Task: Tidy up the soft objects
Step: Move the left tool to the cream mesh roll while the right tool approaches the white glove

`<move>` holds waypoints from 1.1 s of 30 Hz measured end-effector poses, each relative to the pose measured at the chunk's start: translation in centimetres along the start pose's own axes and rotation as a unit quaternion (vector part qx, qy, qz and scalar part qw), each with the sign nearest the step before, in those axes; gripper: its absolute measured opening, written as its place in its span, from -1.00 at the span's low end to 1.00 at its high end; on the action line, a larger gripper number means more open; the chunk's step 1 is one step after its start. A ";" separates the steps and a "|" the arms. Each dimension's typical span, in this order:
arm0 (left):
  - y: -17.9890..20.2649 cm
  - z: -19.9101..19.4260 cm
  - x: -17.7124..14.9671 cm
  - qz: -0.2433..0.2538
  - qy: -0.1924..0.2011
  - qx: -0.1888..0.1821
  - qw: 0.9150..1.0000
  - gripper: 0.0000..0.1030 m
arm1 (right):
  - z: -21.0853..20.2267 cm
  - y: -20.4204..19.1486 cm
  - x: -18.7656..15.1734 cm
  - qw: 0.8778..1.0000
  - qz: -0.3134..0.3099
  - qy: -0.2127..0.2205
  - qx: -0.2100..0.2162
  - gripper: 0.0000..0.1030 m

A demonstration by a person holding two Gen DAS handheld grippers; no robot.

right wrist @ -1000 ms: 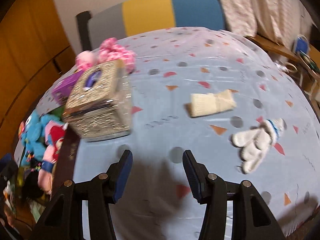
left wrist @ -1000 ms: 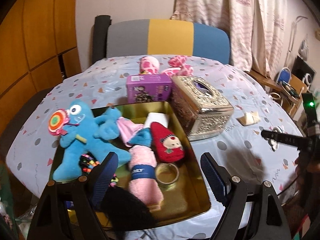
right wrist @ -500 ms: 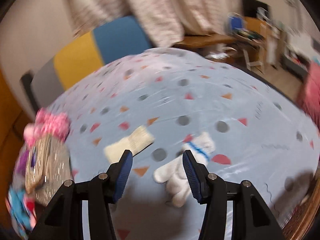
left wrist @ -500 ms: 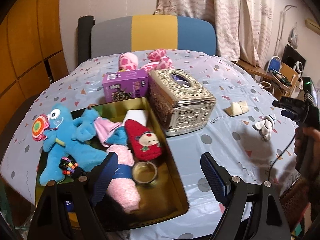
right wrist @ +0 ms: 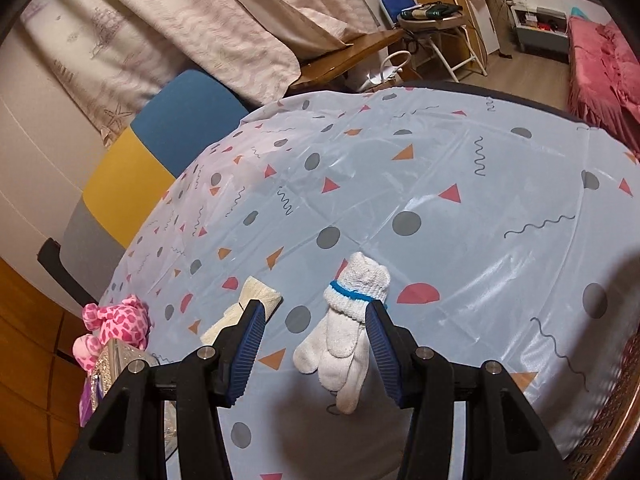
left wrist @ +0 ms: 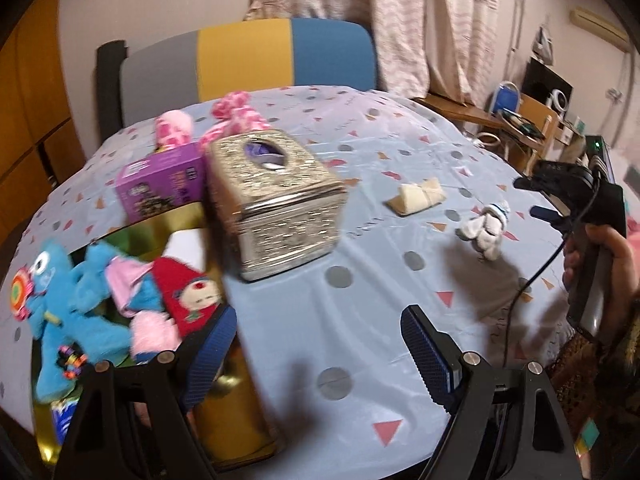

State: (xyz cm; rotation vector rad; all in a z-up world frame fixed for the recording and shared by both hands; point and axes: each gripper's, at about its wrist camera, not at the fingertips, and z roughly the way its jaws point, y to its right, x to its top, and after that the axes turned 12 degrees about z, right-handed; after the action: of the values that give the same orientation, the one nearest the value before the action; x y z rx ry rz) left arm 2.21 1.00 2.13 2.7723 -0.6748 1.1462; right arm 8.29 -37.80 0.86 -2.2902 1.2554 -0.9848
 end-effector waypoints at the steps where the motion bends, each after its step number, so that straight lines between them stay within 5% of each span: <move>1: 0.5 0.4 0.3 0.007 -0.001 -0.003 1.000 0.65 | 0.0 0.2 0.1 1.000 0.006 -0.002 0.003 0.03; 33: 10.9 11.5 10.2 0.140 -0.011 -0.048 0.989 0.65 | 0.6 2.2 0.8 0.995 0.078 -0.036 0.054 0.03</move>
State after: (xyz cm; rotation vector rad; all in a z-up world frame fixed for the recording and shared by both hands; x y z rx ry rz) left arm 11.56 -15.17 -0.22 2.6741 -1.1201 1.0913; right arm 7.72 -39.72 -0.51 -2.0929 1.2966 -0.8847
